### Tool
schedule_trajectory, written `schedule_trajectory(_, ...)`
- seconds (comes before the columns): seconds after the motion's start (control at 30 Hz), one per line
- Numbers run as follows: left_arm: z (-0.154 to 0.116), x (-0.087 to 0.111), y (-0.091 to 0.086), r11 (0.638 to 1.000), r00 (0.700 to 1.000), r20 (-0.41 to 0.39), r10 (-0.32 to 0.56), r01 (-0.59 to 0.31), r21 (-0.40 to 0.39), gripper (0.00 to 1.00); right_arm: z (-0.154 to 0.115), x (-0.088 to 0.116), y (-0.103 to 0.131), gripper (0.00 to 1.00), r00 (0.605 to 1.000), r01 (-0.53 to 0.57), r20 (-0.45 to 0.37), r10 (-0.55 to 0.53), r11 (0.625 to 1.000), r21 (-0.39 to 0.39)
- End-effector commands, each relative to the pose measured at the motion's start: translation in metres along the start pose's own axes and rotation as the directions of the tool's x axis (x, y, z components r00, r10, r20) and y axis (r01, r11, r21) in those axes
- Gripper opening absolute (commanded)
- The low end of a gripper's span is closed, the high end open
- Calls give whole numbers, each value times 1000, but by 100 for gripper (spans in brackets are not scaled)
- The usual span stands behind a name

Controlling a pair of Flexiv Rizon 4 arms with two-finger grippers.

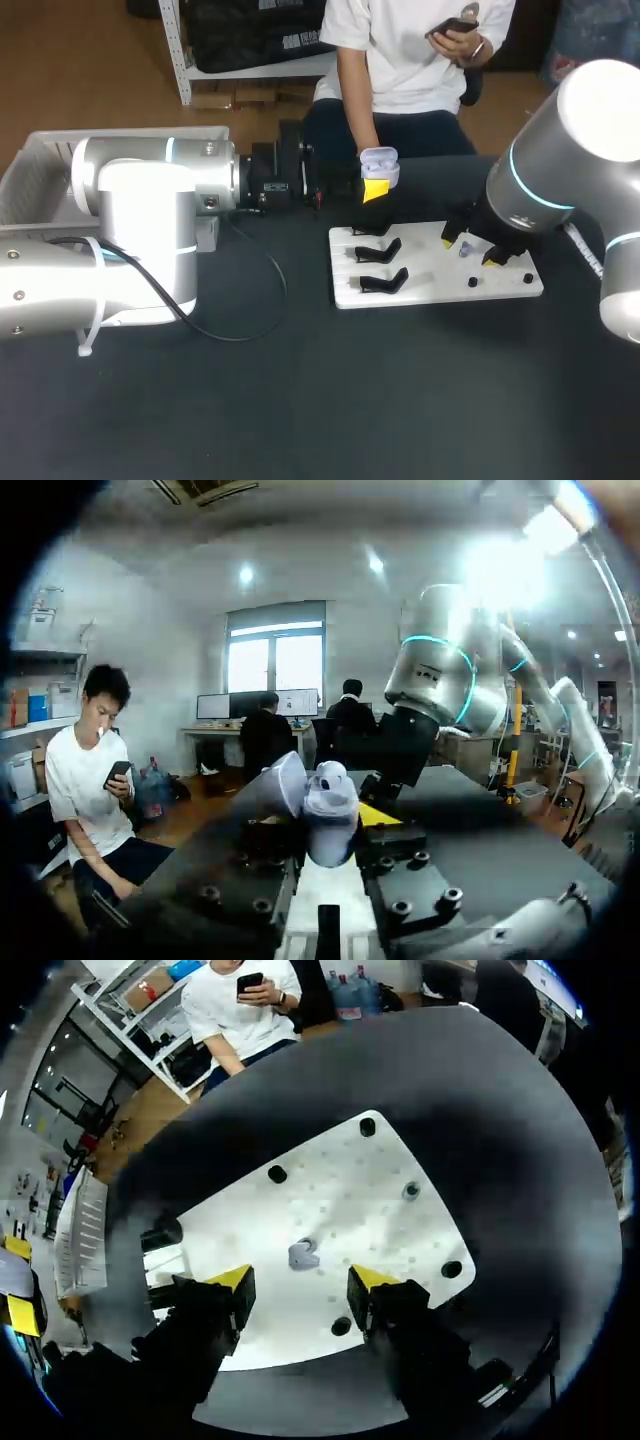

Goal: Pick up each earbud case from the left stands, insert the matching earbuds, close the lid, and place the case in the box.

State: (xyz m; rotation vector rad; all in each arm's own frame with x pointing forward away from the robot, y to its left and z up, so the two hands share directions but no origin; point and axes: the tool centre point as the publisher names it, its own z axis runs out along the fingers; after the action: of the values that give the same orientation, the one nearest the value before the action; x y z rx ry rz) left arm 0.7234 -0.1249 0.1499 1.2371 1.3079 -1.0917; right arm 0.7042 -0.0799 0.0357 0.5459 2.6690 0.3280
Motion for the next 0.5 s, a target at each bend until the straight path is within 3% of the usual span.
schedule_trajectory(0.03,0,2,-1,1000,1000,8,5,-5,-6,0,4,-3,0,48,1000,2,3,-2,1000,-3)
schedule_trajectory(0.5,0,2,-1,1000,1000,8,5,-5,-6,0,10,-4,-2,39,1000,7,-13,-7,1000,2)
